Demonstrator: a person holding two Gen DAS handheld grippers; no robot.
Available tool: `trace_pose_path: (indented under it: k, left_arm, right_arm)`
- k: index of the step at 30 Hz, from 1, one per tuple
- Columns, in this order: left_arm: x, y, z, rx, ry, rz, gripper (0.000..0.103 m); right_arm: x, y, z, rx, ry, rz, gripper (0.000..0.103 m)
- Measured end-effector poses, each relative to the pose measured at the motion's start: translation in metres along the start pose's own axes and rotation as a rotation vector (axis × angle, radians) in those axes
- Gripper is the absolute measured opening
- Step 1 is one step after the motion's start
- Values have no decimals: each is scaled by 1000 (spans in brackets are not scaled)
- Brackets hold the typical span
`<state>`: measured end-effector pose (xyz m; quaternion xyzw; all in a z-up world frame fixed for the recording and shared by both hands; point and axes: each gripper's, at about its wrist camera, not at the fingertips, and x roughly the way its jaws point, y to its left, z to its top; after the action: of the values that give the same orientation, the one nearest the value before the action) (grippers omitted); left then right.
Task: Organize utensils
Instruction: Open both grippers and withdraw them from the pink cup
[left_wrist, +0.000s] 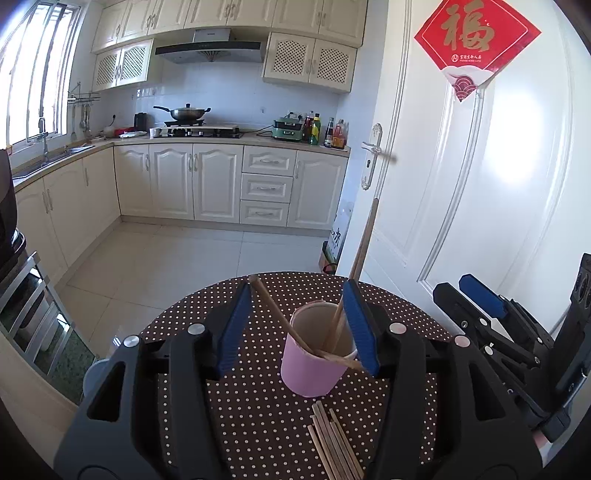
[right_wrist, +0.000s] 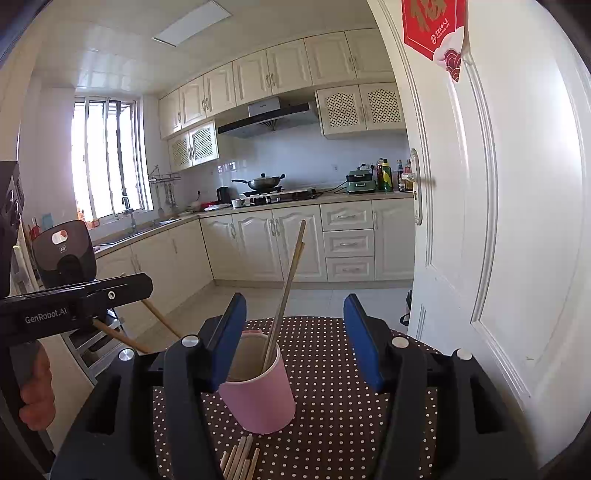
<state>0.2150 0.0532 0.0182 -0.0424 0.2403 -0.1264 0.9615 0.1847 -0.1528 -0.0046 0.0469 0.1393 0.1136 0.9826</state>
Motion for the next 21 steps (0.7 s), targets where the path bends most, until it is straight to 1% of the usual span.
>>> trace_pose_path:
  k: [10, 14, 21]
  left_arm:
    - [-26, -2, -19, 0, -10, 30, 57]
    - [-30, -2, -31, -7, 8, 41, 58]
    - [-31, -3, -59, -10, 61, 48, 60]
  right_arm:
    - [-23, 1, -8, -10, 7, 4, 56]
    - [-30, 1, -15, -8, 27, 7, 61]
    - [-39, 2, -32, -12, 87, 6, 64]
